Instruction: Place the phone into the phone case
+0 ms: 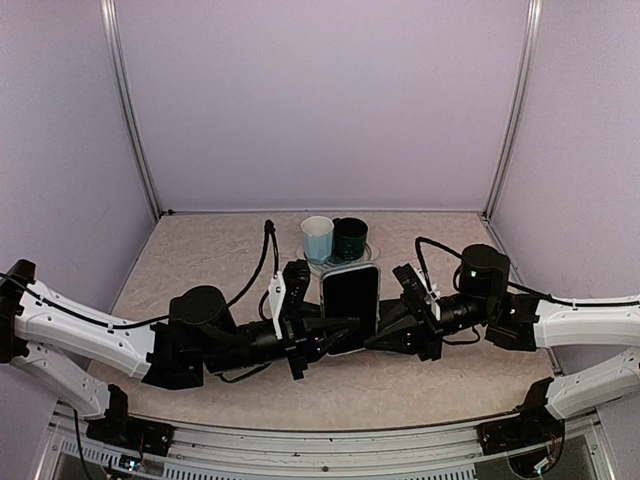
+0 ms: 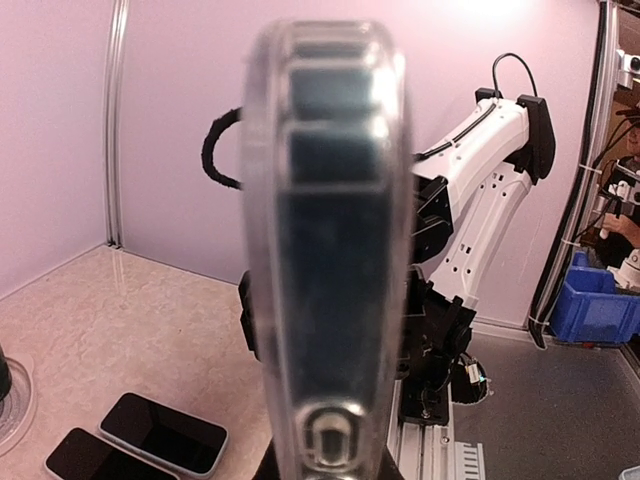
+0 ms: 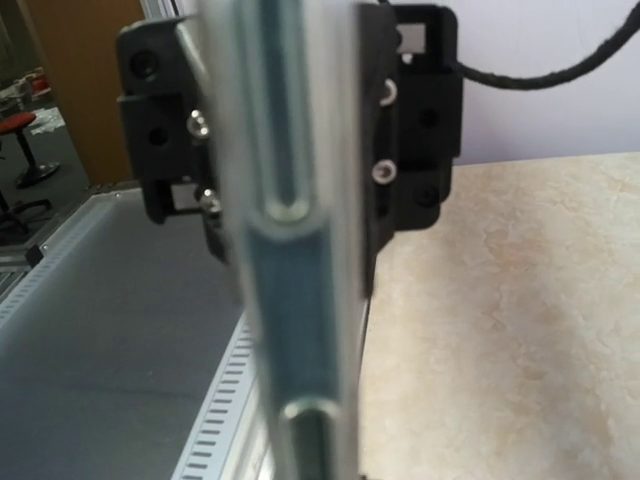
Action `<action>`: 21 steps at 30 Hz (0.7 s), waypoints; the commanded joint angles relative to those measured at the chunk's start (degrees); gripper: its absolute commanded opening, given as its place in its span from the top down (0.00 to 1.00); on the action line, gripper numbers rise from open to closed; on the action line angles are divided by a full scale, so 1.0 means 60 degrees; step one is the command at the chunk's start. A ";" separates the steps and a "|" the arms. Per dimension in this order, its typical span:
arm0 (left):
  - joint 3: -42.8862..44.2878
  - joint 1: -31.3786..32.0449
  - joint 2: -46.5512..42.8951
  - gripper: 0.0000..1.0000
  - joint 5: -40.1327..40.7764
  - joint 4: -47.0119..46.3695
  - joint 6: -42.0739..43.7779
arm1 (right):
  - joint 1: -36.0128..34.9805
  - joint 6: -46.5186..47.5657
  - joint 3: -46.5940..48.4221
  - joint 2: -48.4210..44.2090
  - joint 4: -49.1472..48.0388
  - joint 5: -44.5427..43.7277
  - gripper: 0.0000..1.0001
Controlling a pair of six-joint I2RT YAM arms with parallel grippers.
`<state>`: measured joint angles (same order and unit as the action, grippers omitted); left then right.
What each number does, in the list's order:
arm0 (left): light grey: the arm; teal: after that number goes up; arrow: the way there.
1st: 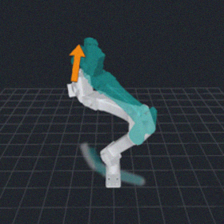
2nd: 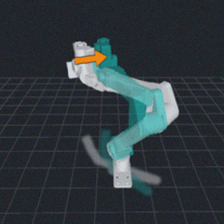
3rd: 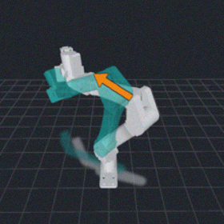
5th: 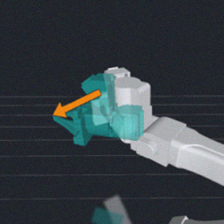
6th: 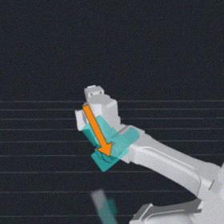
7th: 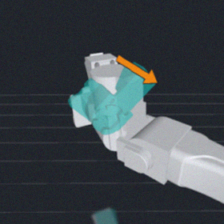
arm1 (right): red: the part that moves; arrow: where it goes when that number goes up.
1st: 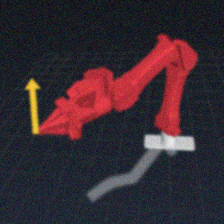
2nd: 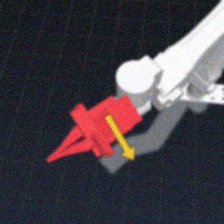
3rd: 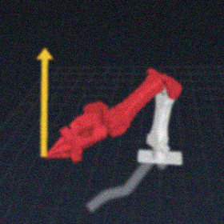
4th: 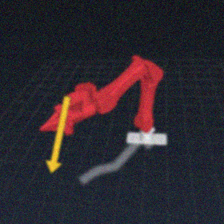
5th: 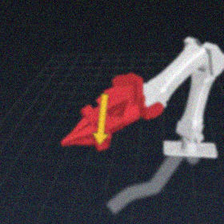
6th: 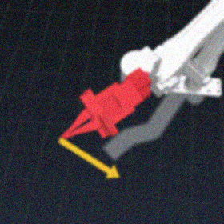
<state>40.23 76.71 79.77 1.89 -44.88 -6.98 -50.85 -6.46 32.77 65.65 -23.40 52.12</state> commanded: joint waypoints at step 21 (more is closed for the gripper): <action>0.0233 0.0048 -0.0206 1.00 -0.0049 -0.0414 0.0094 | -0.0093 0.0049 0.0178 -0.0384 -0.0072 -0.0520 0.84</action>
<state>40.38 76.82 79.77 1.80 -44.12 -6.98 -51.09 -5.56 32.97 63.48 -22.59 49.98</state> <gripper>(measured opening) 0.096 0.059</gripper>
